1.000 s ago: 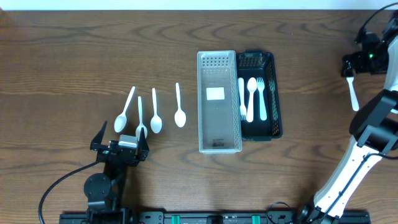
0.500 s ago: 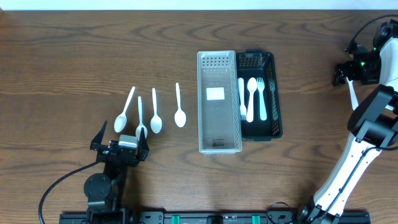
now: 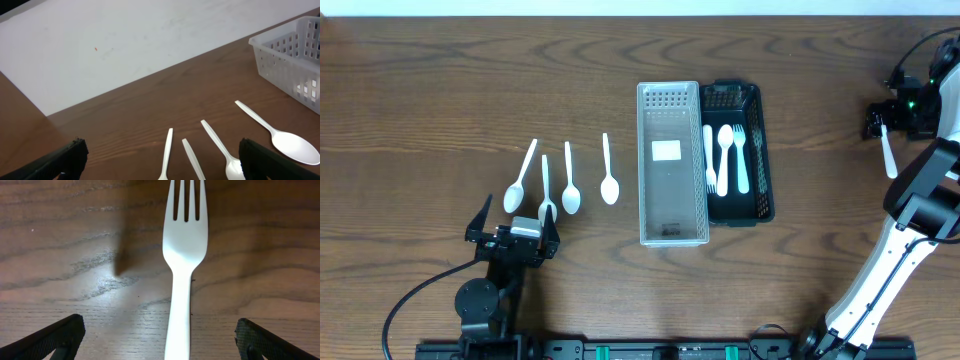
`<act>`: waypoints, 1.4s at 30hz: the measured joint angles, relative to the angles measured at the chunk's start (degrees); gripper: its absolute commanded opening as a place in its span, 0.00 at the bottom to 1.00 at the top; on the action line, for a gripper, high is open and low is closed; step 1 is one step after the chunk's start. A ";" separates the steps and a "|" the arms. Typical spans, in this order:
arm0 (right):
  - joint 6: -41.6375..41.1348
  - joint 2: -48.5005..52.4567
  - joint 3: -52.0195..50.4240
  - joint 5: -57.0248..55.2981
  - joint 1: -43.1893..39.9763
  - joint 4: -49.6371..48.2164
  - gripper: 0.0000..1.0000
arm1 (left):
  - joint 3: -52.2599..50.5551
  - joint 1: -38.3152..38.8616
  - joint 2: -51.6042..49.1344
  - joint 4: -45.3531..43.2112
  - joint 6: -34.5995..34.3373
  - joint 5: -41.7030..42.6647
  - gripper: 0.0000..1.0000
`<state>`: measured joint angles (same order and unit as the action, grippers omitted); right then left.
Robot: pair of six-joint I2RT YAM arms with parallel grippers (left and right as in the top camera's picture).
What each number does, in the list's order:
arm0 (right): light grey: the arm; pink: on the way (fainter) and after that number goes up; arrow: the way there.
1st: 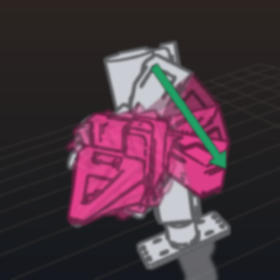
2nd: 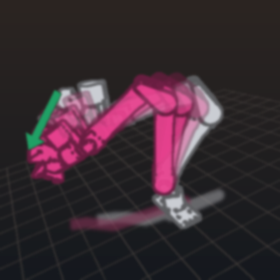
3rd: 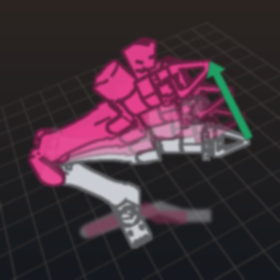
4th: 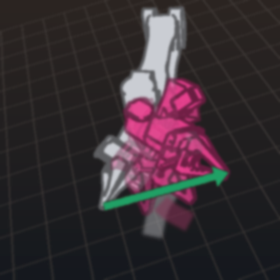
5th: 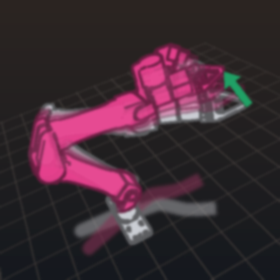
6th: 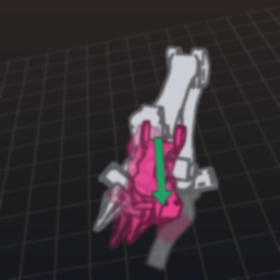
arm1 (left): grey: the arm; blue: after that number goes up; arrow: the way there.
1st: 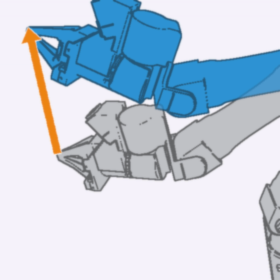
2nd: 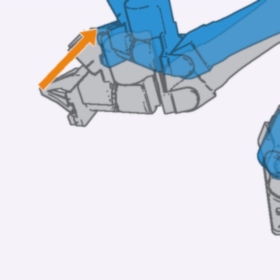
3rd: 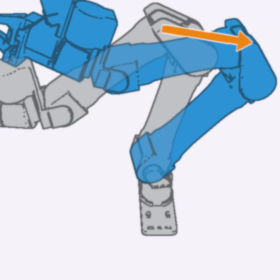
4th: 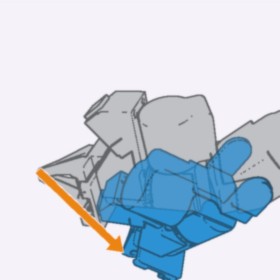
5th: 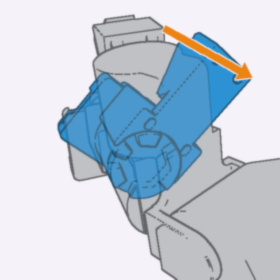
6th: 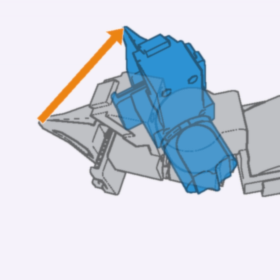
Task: Pack container
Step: 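Move the right gripper over the last white fork, then lower the right gripper and grasp the white fork's handle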
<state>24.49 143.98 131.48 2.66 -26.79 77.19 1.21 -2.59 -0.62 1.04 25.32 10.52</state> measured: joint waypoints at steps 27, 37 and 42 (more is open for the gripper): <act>-0.46 -0.48 -8.17 -4.76 0.02 -5.99 0.99 | 0.00 0.00 0.00 0.02 0.00 0.00 0.98; -1.40 -0.48 -8.17 -4.50 0.02 -6.62 0.31 | 0.00 0.00 0.00 0.02 0.00 0.00 0.98; -3.02 -0.48 -8.17 -4.74 0.02 -6.84 0.15 | 0.00 0.00 0.00 0.00 0.00 0.00 0.98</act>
<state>21.47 143.50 123.31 -2.09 -26.76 70.35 1.21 -2.59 -0.62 1.04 25.32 10.52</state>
